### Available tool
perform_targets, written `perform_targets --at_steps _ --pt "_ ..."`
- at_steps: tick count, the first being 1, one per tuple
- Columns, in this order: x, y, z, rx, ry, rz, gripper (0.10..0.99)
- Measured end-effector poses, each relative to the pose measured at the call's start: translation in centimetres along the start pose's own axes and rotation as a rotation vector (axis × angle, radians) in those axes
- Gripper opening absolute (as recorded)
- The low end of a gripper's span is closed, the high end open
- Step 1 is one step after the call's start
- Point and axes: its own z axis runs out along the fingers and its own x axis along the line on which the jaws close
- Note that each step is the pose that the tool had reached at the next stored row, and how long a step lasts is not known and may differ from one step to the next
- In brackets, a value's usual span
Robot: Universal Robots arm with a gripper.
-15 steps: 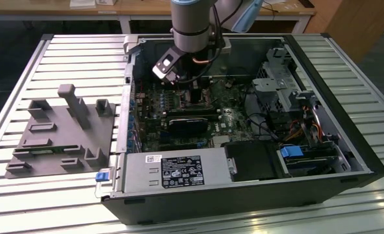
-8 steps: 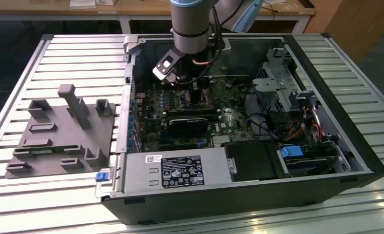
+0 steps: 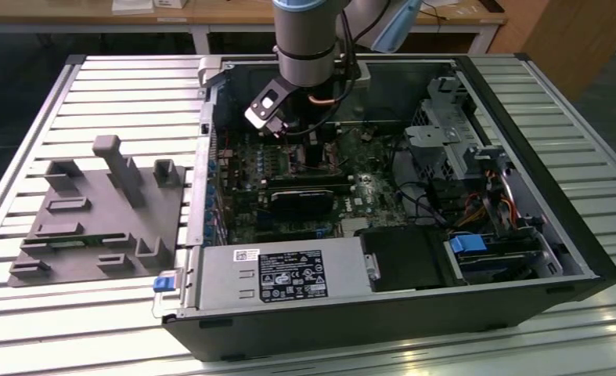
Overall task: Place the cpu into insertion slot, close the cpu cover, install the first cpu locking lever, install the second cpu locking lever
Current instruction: 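Place the cpu into insertion slot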
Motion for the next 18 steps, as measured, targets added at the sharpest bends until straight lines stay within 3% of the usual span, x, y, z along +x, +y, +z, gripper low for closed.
perform_targets --at_steps 1,2,4,18 --pt "0.0 0.0 0.0 0.0 0.0 0.0 0.639" --pt "0.0 0.0 0.0 0.0 -0.0001 0.0 0.573" --pt "0.0 0.0 0.0 0.0 -0.0003 0.0 0.525" --pt "0.01 0.01 -0.07 0.0 -0.0005 0.0 0.525"
